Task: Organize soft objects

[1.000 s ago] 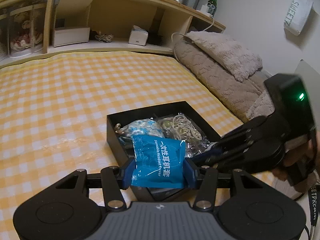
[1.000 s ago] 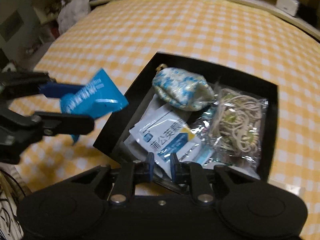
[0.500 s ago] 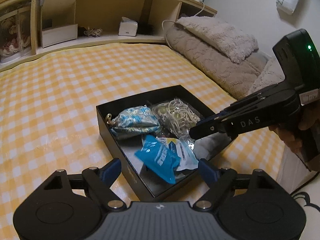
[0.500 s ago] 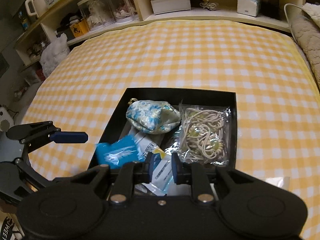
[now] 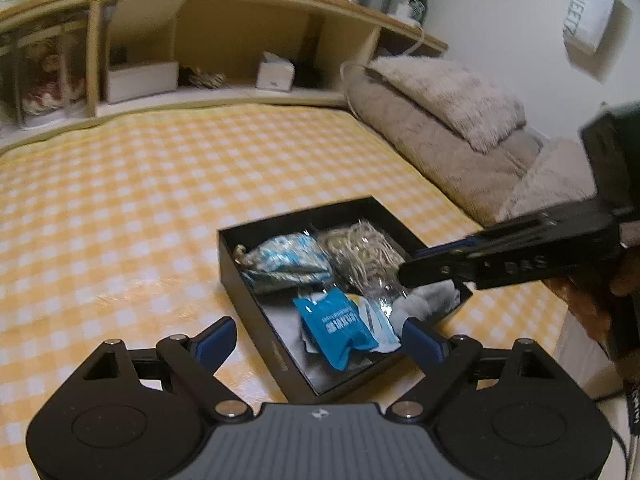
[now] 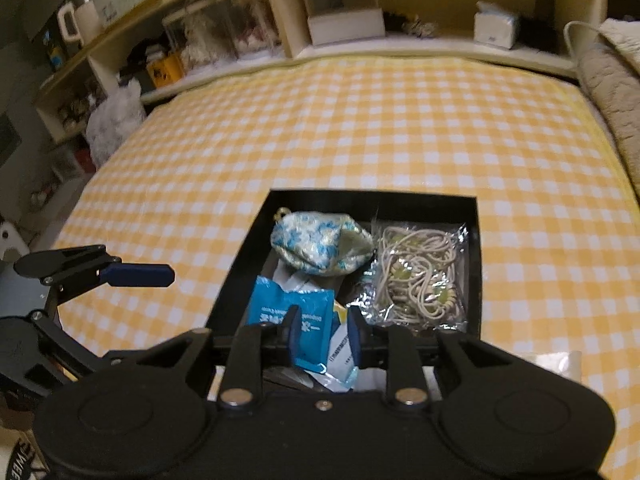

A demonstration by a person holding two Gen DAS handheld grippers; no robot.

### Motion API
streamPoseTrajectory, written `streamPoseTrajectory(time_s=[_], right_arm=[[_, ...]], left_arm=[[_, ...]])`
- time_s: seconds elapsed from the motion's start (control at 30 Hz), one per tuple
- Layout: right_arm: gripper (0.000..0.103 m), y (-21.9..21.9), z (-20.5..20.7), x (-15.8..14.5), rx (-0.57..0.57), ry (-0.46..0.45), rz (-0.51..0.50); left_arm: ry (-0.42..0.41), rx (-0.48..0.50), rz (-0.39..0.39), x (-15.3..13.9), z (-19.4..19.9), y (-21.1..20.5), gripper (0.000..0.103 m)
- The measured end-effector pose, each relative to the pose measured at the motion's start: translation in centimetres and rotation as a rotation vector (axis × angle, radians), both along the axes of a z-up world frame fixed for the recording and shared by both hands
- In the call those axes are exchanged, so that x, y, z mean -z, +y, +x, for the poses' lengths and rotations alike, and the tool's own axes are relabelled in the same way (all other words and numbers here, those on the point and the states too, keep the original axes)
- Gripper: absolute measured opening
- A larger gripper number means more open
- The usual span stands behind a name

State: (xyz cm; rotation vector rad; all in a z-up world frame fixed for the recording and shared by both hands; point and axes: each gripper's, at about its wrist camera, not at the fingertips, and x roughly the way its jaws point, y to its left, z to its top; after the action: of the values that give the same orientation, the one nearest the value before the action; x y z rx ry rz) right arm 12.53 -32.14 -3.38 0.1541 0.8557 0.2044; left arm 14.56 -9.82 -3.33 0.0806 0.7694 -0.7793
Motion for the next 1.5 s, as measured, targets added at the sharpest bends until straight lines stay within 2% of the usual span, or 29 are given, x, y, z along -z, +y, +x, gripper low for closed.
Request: streamPoseTrajectory(time_s=[0.13,0.3,0.47,0.57,0.63,1.03,1.5], right_arm=[[0.044,0.6,-1.8,-1.6,0.024,-0.058,0.011],[0.050,1.4,-3.9,-3.1,0.076,-0.104,-0.004],[0.057,1.4,-7.0,-4.6,0.138,-0.160,0.045],[0.060,2.0,-8.9,-5.3,0.149,-0.183,0.053],[0.066,2.4,-10.0,-5.7,0.154,-0.199,0.052],[0.098,4.5,-16.3,-5.5,0.214,-0.306,-0.080],[0.103,6.1,-18.2,-4.2,0.262,-0.357,-0.197]], left_arm=[[-0.036,-0.063,-0.011,-1.7,-0.5,1.3,0.098],[-0.068,-0.126,-0.043,-3.6,-1.7,2.8,0.103],[-0.088,-0.167,-0.068,-5.0,-3.6,4.1,0.103],[-0.093,-0.192,-0.054,-5.5,-4.9,4.5,0.103],[-0.113,-0.203,-0.049,-5.7,-5.9,4.8,0.103],[-0.170,-0.251,-0.029,-5.8,-10.6,6.5,0.103],[-0.204,-0.294,-0.031,-4.9,-12.8,8.0,0.103]])
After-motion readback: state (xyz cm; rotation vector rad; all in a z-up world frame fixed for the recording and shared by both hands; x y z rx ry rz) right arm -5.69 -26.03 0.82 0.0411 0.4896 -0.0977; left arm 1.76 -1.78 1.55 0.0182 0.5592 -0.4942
